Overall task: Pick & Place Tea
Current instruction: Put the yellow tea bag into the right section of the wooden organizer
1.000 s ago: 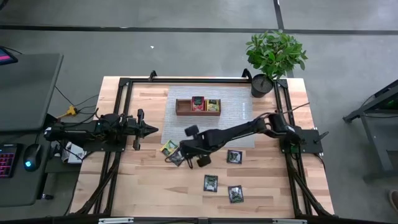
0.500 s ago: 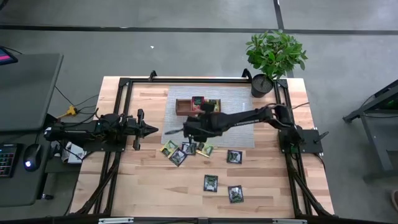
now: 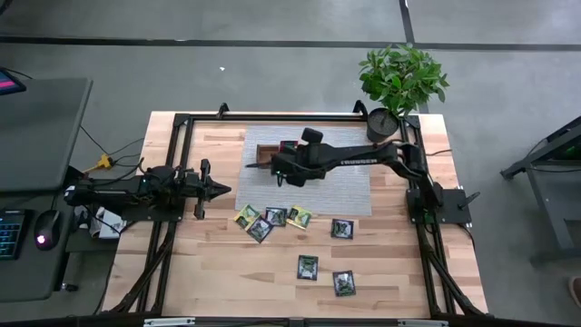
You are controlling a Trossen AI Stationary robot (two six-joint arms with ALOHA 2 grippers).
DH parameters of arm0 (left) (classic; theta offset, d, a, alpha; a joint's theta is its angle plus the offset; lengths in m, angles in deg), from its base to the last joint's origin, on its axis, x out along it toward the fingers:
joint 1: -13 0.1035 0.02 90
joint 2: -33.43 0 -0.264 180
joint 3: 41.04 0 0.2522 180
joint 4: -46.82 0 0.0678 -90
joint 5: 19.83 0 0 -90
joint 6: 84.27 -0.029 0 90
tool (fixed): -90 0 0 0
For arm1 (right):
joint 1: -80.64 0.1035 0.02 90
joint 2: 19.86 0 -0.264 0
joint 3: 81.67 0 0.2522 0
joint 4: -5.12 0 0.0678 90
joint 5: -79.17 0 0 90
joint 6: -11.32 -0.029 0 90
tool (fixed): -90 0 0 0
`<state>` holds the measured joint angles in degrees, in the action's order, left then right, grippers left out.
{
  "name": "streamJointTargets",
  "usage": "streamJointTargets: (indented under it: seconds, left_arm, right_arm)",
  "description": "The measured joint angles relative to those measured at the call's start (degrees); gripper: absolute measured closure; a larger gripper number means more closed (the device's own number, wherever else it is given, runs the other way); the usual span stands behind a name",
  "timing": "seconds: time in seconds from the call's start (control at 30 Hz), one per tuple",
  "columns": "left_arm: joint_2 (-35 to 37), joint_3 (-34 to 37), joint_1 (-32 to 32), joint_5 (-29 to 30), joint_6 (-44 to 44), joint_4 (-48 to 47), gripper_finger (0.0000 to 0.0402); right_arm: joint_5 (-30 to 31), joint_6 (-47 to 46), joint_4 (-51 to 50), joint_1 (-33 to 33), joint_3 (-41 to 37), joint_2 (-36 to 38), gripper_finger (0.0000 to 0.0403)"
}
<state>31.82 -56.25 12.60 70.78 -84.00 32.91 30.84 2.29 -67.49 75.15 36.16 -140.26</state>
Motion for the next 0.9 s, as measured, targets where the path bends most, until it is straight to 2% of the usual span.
streamJointTargets:
  seconds: [0.17, 0.5, 0.77, 0.9]
  left_arm:
    - [-0.01, 0.02, 0.01, 0.02, 0.0, -0.01, 0.0401]
    - [-0.01, 0.02, 0.02, 0.02, 0.0, 0.01, 0.0401]
    - [-0.01, 0.01, 0.0, 0.01, 0.0, -0.01, 0.0401]
    - [-0.01, 0.0, 0.02, 0.0, 0.0, 0.01, 0.0401]
  right_arm:
    - [-0.62, 1.54, -0.42, -2.0, -1.16, 0.63, 0.0403]
    - [-7.59, 12.36, 16.21, -5.1, -19.14, 10.23, 0.0403]
    - [-8.33, 19.74, 25.99, -6.83, -23.07, 10.56, 0.0403]
    - [-6.67, 20.03, 27.41, -7.8, -23.3, 10.56, 0.0403]
